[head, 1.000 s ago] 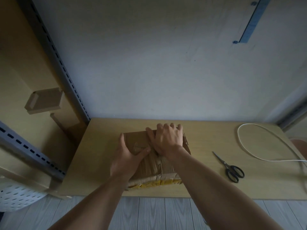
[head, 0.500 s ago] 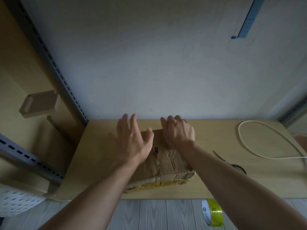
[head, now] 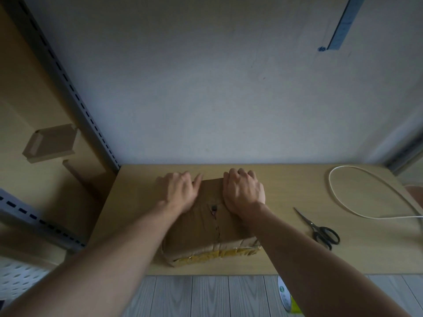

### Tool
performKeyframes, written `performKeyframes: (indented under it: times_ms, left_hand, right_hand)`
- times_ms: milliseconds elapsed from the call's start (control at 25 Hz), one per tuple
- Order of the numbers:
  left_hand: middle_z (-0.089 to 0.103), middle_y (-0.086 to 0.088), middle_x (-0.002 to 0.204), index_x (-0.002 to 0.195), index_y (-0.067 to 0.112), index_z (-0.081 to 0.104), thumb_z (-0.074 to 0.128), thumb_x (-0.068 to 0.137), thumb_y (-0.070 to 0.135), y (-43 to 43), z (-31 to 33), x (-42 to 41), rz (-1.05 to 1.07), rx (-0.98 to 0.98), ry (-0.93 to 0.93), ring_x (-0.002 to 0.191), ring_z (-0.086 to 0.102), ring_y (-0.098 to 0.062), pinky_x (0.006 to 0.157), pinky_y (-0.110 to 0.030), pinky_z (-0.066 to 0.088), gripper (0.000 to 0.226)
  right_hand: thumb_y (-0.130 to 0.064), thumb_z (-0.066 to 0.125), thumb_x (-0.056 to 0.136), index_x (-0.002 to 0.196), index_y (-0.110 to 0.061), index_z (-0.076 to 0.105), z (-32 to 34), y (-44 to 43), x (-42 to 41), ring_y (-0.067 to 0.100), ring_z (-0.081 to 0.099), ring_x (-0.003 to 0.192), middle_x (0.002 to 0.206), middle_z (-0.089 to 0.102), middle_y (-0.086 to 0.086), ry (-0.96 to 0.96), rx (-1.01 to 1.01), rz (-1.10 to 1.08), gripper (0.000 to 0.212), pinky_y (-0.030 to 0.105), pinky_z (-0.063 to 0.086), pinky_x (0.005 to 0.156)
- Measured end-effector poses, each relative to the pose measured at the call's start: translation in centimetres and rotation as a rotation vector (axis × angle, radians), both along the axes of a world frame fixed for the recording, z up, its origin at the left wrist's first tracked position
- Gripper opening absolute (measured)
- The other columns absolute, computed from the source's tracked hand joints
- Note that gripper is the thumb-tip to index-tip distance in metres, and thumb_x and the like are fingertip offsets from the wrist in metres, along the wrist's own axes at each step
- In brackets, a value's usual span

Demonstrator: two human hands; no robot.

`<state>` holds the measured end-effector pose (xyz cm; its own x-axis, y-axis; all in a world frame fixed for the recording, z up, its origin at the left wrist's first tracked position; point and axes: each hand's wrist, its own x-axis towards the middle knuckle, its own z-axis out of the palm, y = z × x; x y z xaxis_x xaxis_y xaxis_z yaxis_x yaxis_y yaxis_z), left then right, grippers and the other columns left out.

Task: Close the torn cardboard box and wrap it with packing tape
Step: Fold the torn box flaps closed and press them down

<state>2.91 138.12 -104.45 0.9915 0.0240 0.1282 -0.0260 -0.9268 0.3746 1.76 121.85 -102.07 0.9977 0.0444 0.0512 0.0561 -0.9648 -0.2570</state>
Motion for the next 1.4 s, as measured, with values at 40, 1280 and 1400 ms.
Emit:
performKeyframes:
  times_ms: [40, 1280, 1400]
  left_hand:
    - [0.067, -0.028, 0.078, 0.083, -0.003, 0.066, 0.037, 0.105, 0.049, 1.3, 0.1, -0.2, 0.007, 0.018, -0.027, 0.077, 0.065, -0.04, 0.074, -0.045, 0.047, 0.063]
    - [0.045, -0.018, 0.142, 0.138, 0.013, 0.043, 0.038, 0.103, 0.051, -2.3, 0.8, -4.2, 0.093, 0.118, 0.202, 0.138, 0.034, -0.036, 0.111, -0.045, 0.013, 0.052]
    - [0.055, -0.021, 0.124, 0.123, 0.007, 0.052, 0.04, 0.103, 0.038, -2.2, 0.1, -2.8, 0.049, 0.141, 0.125, 0.121, 0.045, -0.037, 0.109, -0.043, 0.024, 0.039]
  right_hand:
    - [-0.033, 0.026, 0.103, 0.099, -0.016, 0.057, -0.1, 0.0, 0.1, 0.029, 0.054, 0.105, 0.105, 0.063, 0.007, -0.003, 0.01, -0.02, 0.036, 0.035, 0.042, 0.072]
    - [-0.059, 0.024, 0.097, 0.127, -0.022, 0.043, -0.3, 0.0, -2.1, 0.034, 0.043, 0.116, 0.131, 0.041, 0.012, 0.079, 0.01, 0.017, 0.052, 0.051, 0.049, 0.087]
    - [-0.06, 0.026, 0.096, 0.128, -0.019, 0.041, -0.6, 1.0, -1.6, 0.035, 0.044, 0.111, 0.126, 0.041, 0.014, 0.059, -0.026, -0.059, 0.054, 0.048, 0.049, 0.08]
